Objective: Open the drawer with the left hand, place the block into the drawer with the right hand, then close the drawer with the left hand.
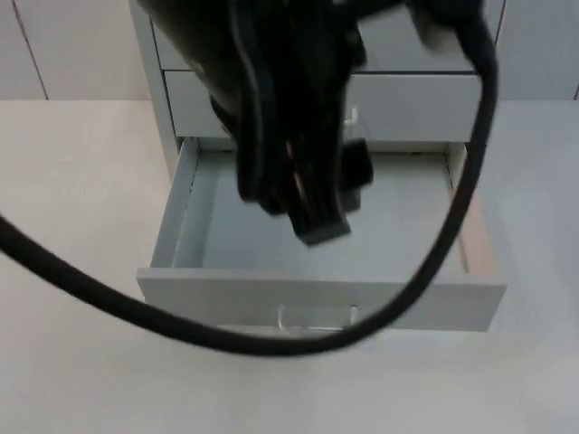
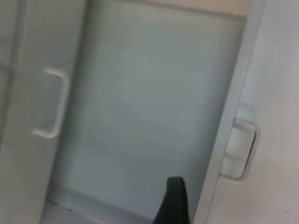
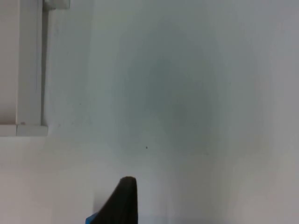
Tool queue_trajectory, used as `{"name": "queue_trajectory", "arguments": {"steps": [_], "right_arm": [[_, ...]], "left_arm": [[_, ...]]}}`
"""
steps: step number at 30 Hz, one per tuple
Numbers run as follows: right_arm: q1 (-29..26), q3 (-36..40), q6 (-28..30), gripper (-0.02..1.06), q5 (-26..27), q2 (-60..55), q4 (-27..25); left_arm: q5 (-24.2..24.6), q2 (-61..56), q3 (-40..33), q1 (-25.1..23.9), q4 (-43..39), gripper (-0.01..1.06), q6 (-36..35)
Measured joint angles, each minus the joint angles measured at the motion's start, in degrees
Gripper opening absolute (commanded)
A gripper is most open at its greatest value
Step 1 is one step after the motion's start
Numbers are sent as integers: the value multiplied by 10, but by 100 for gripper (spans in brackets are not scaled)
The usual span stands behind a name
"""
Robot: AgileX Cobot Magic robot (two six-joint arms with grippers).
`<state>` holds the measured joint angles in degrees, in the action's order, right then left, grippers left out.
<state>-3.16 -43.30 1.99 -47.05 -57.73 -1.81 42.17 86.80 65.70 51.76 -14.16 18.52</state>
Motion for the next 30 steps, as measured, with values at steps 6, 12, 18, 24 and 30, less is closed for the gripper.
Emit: {"name": "queue_trajectory", "arguments": {"steps": [6,12,18,24,30], "right_arm": [[0,0,0,105,-2,0,0],[0,0,0,105,-4,0,0],[0,0,0,105,-8,0,0],[0,0,0,105,-9,0,0],[0,0,0,105,-10,0,-1]], "left_arm": [[18,-80,0,0,7,69,-27],[24,-131,0,-4,14,69,-37],[40,-172,-1,-83,47,69,-47],[44,-239,-49,-224,107,69,-47],[32,-315,-129,-374,173,69,-67]]}}
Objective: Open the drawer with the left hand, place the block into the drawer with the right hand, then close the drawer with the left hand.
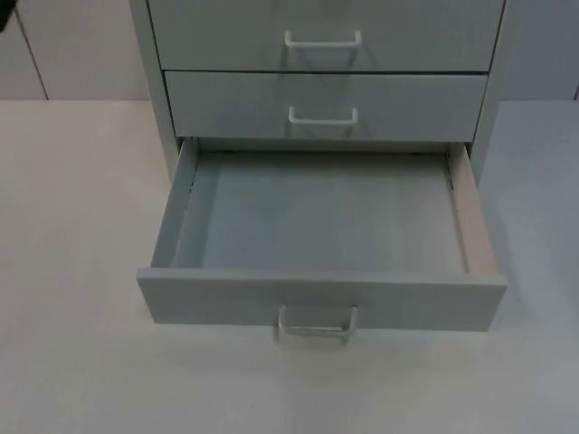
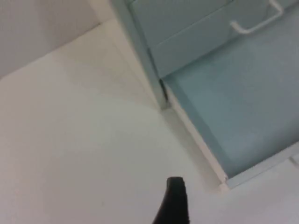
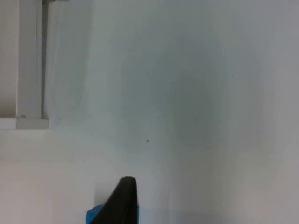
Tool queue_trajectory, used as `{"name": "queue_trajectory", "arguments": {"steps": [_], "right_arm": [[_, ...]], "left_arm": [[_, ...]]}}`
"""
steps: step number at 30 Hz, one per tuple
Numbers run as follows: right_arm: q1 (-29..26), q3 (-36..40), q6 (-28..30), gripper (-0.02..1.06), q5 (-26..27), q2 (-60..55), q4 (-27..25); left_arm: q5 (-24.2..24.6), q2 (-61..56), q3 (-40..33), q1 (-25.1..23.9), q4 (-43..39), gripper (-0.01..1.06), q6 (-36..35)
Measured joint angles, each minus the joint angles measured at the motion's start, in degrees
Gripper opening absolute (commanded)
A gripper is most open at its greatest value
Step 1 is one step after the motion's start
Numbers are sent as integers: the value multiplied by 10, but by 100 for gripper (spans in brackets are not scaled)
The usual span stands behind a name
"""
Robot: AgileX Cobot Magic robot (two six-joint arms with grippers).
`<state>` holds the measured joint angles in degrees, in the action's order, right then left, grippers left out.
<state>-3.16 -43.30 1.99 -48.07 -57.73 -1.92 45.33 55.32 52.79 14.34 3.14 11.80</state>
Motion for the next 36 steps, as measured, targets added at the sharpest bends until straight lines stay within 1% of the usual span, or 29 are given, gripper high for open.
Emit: {"name": "queue_trajectory", "arguments": {"steps": [3,5,6,8,9,11,12,13,16,17,18,22,25,27,29,30,31,33,36], "right_arm": [[0,0,0,105,0,0,-1],[0,0,0,105,0,0,-9],[0,0,0,105,0,0,-9],[0,0,0,105,0,0,-15],[0,0,0,105,0,0,-15],[0,0,0,105,0,0,-15],[0,0,0,105,0,0,-15],[0,0,0,105,0,0,-15],[0,0,0,105,0,0,-19],[0,0,0,105,-1,0,-19],[0,0,0,105,-1,0,-19],[0,0,0,105,-23,0,-21],[10,0,0,105,-30,0,-21],[37,0,-1,105,-39,0,-21],[72,0,-20,105,-55,0,-17],[96,0,-39,105,-62,0,-7],[96,0,-39,105,-62,0,-7],[143,0,-99,105,-73,0,33],[222,15,-195,105,-72,0,91]], "left_arm": [[-5,-51,-50,-91,20,69,-19],[-6,-84,-80,-143,29,69,-24],[-6,-84,-80,-143,29,69,-24],[-6,-111,-105,-172,43,70,-25],[-8,-123,-113,-177,56,70,-22],[-11,-142,-121,-181,81,77,-9],[-11,-142,-121,-181,81,83,-9],[-9,-149,-122,-181,88,83,-5],[1,-155,-122,-181,115,102,4],[4,-155,-122,-181,131,105,14],[4,-155,-122,-181,131,105,14],[30,-155,-122,-181,226,105,91],[36,-155,-122,-181,243,105,110],[37,-155,-122,-181,244,105,116],[41,-155,-122,-181,244,105,117],[45,-155,-122,-181,242,105,117],[45,-155,-122,-181,242,105,117],[62,-155,-122,-181,233,105,117],[79,-155,-122,-181,225,105,118]]}}
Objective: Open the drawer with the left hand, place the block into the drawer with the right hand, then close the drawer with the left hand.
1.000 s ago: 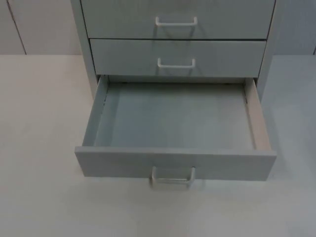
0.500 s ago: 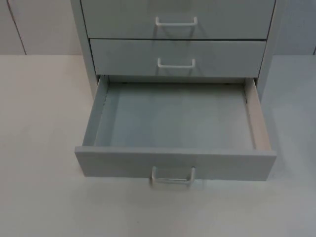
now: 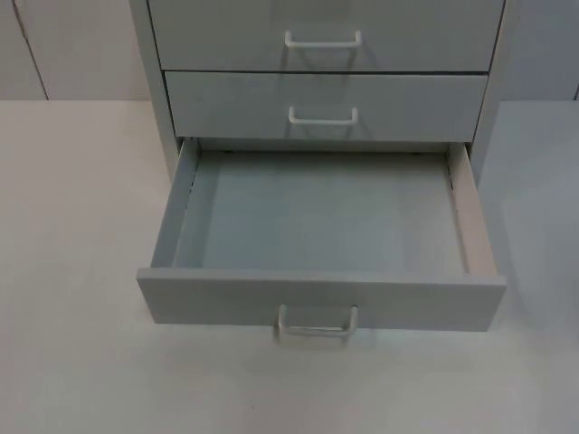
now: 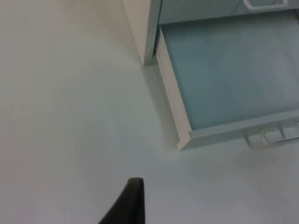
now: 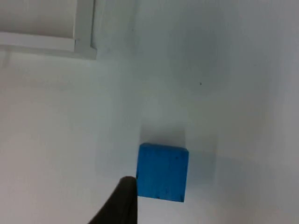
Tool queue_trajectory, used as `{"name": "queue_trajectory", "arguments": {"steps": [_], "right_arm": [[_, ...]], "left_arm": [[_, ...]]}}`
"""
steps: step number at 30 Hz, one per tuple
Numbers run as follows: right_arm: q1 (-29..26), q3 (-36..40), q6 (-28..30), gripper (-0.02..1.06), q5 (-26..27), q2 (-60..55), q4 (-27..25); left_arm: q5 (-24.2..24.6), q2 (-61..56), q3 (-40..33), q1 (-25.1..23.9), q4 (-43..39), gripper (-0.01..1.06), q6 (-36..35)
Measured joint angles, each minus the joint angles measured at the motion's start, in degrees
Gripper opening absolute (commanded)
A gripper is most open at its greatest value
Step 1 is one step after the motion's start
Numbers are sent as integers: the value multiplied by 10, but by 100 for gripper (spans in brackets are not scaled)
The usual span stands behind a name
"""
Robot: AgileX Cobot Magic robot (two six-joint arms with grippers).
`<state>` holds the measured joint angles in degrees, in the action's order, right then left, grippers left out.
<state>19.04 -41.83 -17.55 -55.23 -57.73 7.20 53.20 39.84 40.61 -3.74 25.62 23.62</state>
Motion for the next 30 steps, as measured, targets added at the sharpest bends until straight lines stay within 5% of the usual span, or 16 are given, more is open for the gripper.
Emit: {"name": "queue_trajectory", "arguments": {"steps": [5,10,17,23,30], "right_arm": [[104,32,-121,105,13,-3,69],[162,47,-183,105,8,-31,116],[169,49,-182,105,27,-91,95],[171,90,-188,105,97,-140,62],[171,166,-280,105,185,-179,110]], "left_arm": [[3,0,0,0,-10,105,0],[3,0,0,0,-19,105,0],[3,-1,0,0,-21,105,0],[3,-1,0,0,-23,105,0],[3,-1,0,0,-25,105,0]]}}
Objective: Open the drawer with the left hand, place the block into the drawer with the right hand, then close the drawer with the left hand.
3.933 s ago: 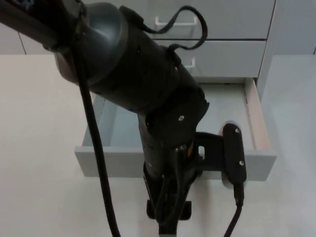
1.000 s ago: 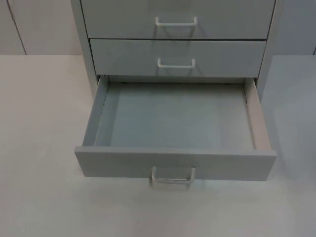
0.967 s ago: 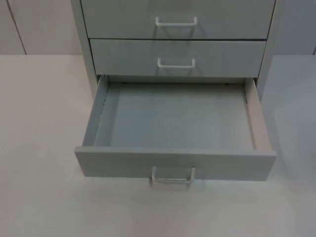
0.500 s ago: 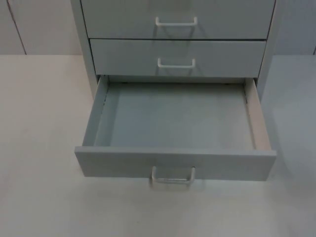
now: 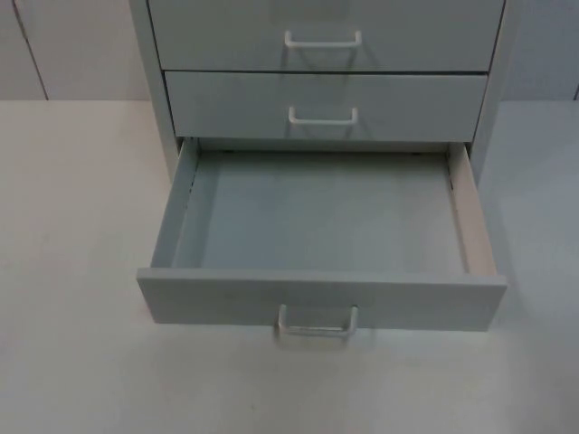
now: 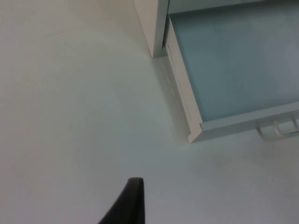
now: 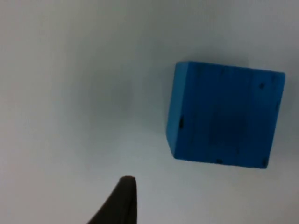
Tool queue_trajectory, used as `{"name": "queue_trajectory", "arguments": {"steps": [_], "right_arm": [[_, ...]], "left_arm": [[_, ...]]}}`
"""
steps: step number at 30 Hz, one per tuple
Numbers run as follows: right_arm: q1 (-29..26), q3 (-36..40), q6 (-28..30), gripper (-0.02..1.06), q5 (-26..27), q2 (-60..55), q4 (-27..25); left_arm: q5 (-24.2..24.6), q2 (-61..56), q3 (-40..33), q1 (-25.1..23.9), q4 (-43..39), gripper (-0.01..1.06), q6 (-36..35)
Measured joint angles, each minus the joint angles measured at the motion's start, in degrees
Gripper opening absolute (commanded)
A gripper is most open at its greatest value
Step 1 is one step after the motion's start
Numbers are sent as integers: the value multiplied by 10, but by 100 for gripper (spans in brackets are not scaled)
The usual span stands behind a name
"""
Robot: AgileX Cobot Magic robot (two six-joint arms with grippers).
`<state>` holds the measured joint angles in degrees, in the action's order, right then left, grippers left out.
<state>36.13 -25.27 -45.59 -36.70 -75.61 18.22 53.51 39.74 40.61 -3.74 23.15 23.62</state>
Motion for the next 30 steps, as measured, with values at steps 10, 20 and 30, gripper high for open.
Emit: {"name": "queue_trajectory", "arguments": {"steps": [10,20,30], "right_arm": [[-46,6,-27,105,89,-61,23],[-47,6,-32,83,160,-150,29],[-47,6,-75,23,186,-174,63]], "left_arm": [[0,0,0,0,-1,105,0],[0,0,0,0,-1,105,0],[0,0,0,0,-3,105,0]]}}
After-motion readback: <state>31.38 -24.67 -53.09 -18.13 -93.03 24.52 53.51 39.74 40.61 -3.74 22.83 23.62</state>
